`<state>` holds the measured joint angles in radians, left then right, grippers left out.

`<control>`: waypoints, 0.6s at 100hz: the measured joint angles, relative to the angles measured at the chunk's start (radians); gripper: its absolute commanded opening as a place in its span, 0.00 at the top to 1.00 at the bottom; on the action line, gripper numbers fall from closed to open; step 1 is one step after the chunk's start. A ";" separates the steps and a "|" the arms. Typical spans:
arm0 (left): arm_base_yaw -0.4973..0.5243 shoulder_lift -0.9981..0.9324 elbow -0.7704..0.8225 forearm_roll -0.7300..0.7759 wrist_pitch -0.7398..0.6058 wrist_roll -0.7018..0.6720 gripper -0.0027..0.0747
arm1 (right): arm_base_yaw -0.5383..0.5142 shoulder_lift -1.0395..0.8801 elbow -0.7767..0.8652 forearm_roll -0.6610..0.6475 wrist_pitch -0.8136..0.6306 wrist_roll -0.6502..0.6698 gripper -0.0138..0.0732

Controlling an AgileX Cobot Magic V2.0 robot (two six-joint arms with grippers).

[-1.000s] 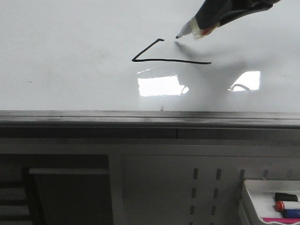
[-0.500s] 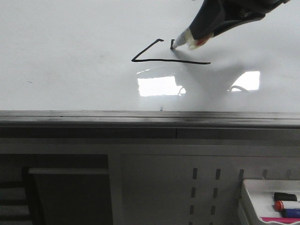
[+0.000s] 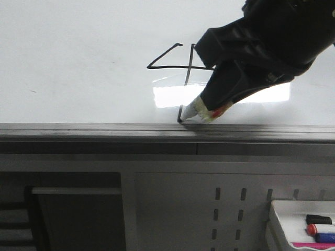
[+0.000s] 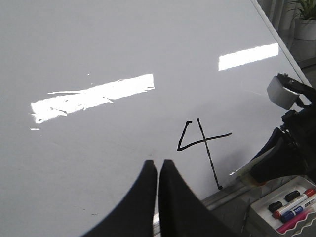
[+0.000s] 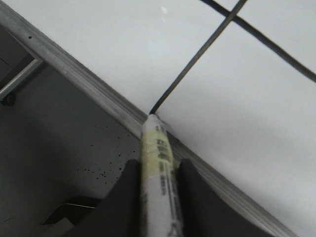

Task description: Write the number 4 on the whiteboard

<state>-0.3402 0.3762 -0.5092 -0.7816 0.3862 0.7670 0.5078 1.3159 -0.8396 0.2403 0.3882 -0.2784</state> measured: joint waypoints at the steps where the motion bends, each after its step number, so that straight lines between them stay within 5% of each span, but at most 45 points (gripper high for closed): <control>1: 0.000 0.000 0.000 -0.003 0.002 0.000 0.98 | 0.000 -0.006 0.000 0.000 0.000 0.000 0.89; 9: 0.000 0.002 0.000 -0.005 0.026 0.008 0.89 | 0.022 -0.055 0.000 -0.013 0.000 0.000 0.89; 24: 0.000 0.098 -0.020 -0.010 0.168 0.066 0.46 | 0.117 -0.172 -0.004 -0.090 0.027 -0.002 0.89; 31: 0.000 0.171 -0.041 -0.028 0.222 0.124 0.35 | 0.170 -0.202 -0.006 -0.130 0.067 -0.034 0.89; 60: -0.045 0.498 -0.203 -0.161 0.447 0.517 0.44 | 0.360 -0.214 -0.006 -0.166 0.133 -0.212 0.89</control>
<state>-0.3848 0.8747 -0.7123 -0.9424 0.8333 1.2839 0.8677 1.1019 -0.8452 0.0745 0.5210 -0.4908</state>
